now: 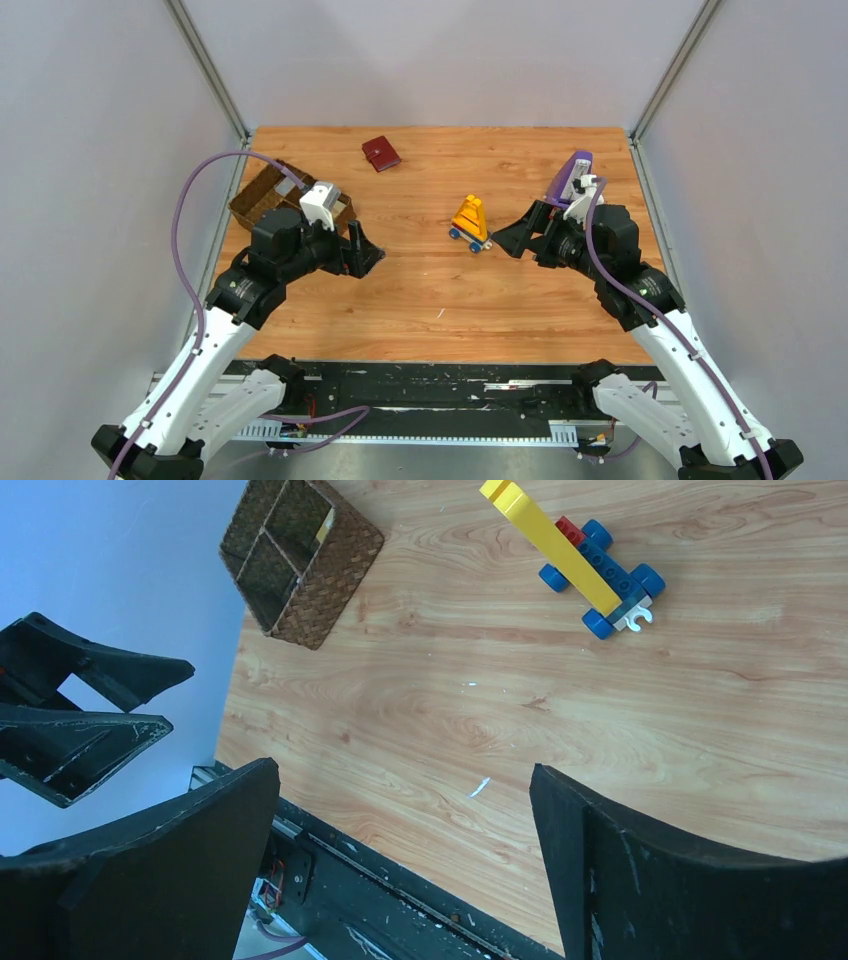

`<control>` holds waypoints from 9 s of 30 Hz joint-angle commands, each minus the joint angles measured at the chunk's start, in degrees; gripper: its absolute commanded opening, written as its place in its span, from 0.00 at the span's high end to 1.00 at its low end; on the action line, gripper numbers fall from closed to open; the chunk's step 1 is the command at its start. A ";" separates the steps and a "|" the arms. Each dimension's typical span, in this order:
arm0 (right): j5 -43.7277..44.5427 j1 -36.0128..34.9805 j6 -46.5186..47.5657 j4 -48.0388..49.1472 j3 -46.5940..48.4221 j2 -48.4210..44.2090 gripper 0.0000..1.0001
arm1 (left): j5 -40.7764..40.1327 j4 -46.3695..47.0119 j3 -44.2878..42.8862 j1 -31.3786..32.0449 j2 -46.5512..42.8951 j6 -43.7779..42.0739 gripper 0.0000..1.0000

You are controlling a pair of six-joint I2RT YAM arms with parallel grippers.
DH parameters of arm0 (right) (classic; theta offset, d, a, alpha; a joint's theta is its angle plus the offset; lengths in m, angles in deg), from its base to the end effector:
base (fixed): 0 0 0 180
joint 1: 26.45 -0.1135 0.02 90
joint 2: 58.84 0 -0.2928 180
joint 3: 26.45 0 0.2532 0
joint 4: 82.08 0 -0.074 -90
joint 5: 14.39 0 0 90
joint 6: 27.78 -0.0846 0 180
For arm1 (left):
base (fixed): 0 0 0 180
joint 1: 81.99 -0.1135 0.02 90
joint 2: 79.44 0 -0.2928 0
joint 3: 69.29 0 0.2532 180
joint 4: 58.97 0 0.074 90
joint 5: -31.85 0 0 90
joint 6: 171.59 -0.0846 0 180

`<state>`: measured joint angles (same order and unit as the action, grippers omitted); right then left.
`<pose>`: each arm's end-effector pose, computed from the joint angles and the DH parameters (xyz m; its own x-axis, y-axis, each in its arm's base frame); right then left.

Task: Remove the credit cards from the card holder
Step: Move to the corner of the board, then open the card holder at the center of the board.

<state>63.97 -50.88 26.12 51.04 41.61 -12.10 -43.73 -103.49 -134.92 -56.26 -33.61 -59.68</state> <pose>0.1720 0.0969 0.3511 -0.6537 0.3369 -0.6776 -0.2297 0.7648 0.6019 0.1673 -0.1040 0.3441 -0.5824 -0.1205 -0.8039 0.4386 0.7861 -0.4356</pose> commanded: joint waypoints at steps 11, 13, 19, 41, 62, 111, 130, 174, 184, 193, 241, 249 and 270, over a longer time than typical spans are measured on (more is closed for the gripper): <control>-0.57 -0.23 -1.91 3.22 -0.36 -1.79 0.00 | -11.32 1.69 -3.29 -0.25 2.66 2.73 0.00; -1.00 -0.18 -2.53 4.54 -1.14 -2.56 0.00 | -16.52 2.43 -5.01 -0.25 5.41 2.50 0.00; -1.24 -0.23 -2.14 6.21 -2.05 -6.71 0.00 | -24.97 7.46 -16.25 -3.45 20.11 2.38 0.01; -13.25 -0.20 6.55 11.69 1.38 -2.35 0.02 | -17.34 24.07 -52.93 -15.27 81.42 24.79 0.42; -10.18 -0.14 6.57 12.54 2.02 0.04 0.02 | -14.80 27.48 -57.20 -16.35 92.29 27.38 0.50; -4.99 -0.18 0.96 -3.25 -7.40 -16.64 0.06 | -1.42 18.65 -8.12 -1.40 46.56 20.82 1.00; -12.66 -0.26 -10.78 -0.40 -21.27 -19.75 0.39 | 5.27 18.49 21.37 11.12 21.88 27.77 0.90; 5.49 -27.27 -23.47 42.92 -18.63 40.18 0.56 | 6.92 22.38 20.58 11.40 31.67 20.30 0.56; 5.33 -27.66 -24.39 47.12 -20.45 43.84 0.81 | 6.95 22.34 21.95 11.36 30.46 20.96 0.58; 5.21 -27.77 -22.02 44.92 -21.34 35.62 1.00 | 4.06 14.42 17.10 11.37 25.24 19.35 0.52; 11.56 -31.61 -19.56 33.49 -16.85 31.34 1.00 | 5.20 14.91 11.93 13.87 36.44 17.75 0.97; 14.89 -31.34 -17.75 31.34 -17.65 30.70 1.00 | 4.25 12.30 11.07 13.82 33.86 16.98 1.00; 17.84 -29.10 -14.00 18.80 -15.02 23.29 0.59 | 9.84 15.37 11.78 13.89 24.88 20.48 1.00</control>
<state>81.76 -79.90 11.81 70.40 24.30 12.14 -37.11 -91.07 -122.61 -42.68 -6.90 -40.51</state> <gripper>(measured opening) 0.408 0.006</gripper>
